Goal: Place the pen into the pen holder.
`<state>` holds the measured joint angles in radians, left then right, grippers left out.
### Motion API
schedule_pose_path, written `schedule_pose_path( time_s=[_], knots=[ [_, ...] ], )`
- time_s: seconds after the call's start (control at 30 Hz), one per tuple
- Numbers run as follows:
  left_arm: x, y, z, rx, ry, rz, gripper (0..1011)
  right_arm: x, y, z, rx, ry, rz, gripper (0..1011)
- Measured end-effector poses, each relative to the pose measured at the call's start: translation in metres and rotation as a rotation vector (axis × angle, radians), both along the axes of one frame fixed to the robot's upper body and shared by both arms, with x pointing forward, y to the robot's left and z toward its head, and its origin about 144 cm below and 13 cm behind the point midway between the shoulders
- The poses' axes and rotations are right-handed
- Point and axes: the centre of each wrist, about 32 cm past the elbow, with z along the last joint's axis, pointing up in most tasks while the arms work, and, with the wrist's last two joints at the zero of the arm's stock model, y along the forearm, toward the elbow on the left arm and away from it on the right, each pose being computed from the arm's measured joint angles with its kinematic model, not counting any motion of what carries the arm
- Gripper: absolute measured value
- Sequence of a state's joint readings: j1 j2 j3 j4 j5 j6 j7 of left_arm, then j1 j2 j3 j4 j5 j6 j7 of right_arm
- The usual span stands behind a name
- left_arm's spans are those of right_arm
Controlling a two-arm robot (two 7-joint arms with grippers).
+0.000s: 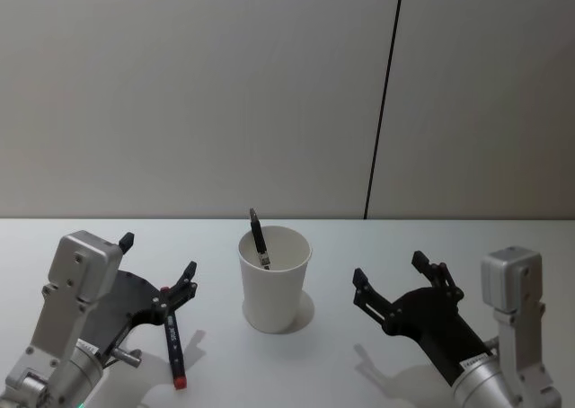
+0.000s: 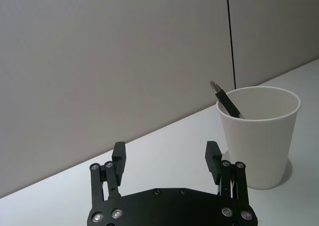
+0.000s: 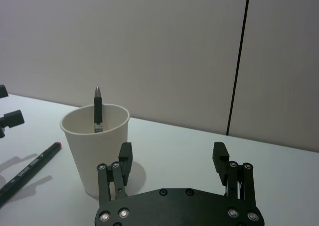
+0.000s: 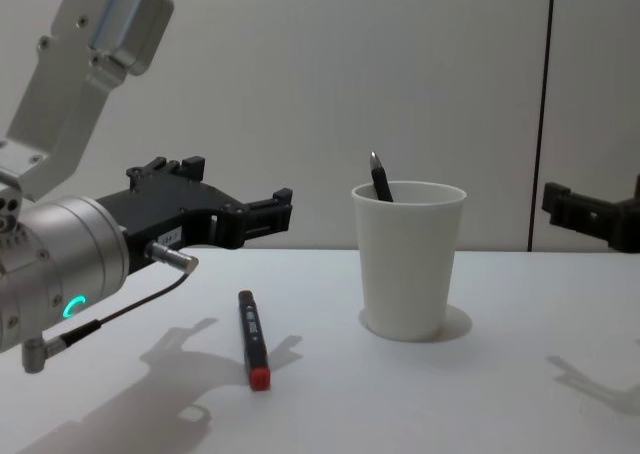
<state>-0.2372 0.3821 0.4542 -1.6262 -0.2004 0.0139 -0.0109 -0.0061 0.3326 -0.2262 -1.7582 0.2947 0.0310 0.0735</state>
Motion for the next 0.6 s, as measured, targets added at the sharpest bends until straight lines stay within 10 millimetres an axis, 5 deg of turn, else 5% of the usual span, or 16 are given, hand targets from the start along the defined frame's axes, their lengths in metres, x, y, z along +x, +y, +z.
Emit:
schedule_pose_path(
  time_s=[0.6],
  knots=[
    [0.0000, 0.0000, 0.0000, 0.000, 0.000, -0.001, 1002, -0.0026, -0.0005, 0.0001, -0.010, 0.002, -0.005, 1001]
  ],
)
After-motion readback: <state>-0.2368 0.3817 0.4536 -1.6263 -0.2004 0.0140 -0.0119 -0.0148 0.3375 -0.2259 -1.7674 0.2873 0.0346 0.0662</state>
